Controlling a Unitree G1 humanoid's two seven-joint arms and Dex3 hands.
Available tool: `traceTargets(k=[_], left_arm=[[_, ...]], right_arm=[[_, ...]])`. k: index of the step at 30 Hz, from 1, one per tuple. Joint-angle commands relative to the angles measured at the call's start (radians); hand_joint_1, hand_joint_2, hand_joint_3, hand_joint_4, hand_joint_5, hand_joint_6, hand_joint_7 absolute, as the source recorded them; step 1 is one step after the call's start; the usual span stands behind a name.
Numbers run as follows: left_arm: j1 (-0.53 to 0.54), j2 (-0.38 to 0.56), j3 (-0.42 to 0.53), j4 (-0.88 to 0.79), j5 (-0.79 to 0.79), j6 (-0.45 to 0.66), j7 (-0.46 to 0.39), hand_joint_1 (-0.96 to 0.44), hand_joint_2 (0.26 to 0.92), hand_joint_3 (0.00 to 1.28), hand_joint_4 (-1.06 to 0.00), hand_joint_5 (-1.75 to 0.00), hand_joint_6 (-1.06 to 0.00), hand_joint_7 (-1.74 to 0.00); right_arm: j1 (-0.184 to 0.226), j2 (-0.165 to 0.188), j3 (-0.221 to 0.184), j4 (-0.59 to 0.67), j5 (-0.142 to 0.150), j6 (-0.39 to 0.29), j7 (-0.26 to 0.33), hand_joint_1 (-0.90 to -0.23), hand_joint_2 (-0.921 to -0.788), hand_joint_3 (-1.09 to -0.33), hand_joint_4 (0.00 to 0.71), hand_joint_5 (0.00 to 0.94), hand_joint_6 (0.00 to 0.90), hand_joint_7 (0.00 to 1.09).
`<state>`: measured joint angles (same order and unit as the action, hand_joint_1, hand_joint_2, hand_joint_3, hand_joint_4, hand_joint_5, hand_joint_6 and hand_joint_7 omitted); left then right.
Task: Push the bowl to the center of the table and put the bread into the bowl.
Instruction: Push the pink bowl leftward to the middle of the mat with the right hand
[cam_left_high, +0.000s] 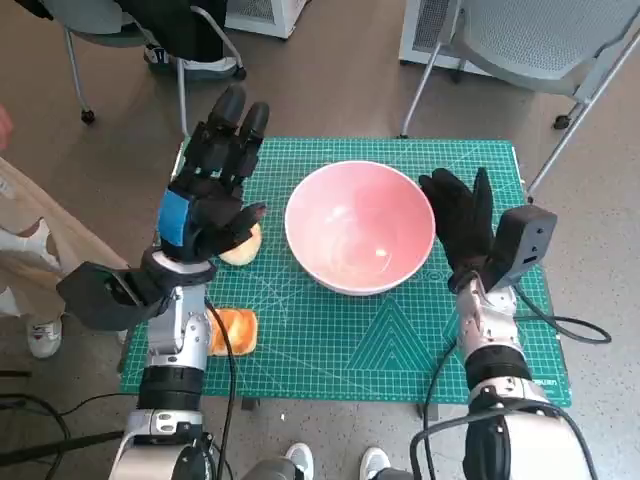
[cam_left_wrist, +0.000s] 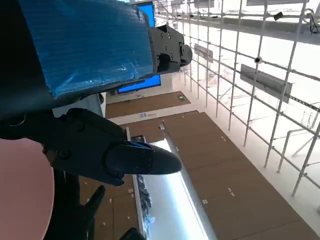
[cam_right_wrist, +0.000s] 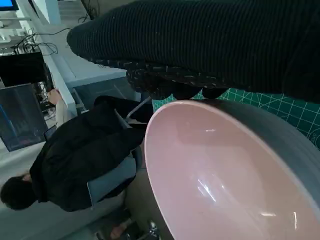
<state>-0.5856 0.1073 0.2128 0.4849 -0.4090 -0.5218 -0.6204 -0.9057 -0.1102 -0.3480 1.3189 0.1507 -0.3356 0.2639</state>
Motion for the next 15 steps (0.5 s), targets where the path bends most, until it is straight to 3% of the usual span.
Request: traceTargets(k=[1, 9, 15], left_arm=[[0.016, -0.005, -0.005, -0.019, -0.003, 0.006, 0.005, -0.57, 0.921, 0.23, -0.10, -0.01, -0.16, -0.14], [0.025, -0.001, -0.005, -0.033, -0.006, 0.013, 0.005, -0.58, 0.921, 0.22, -0.10, -0.01, -0.15, -0.14], [0.036, 0.004, -0.002, -0.059, -0.013, 0.024, 0.003, -0.58, 0.921, 0.22, -0.10, -0.01, -0.15, -0.15]], right_arm=[[0.003, -0.011, 0.003, 0.009, -0.009, 0.008, 0.004, -0.688, -0.921, -0.709, 0.220, 0.003, 0.275, 0.12], [-0.012, -0.058, 0.004, -0.017, -0.009, -0.058, 0.000, -0.669, -0.921, -0.745, 0.232, 0.007, 0.285, 0.12], [-0.017, -0.057, 0.009, -0.081, 0.005, -0.186, 0.011, -0.598, -0.921, -0.806, 0.243, 0.009, 0.288, 0.12]])
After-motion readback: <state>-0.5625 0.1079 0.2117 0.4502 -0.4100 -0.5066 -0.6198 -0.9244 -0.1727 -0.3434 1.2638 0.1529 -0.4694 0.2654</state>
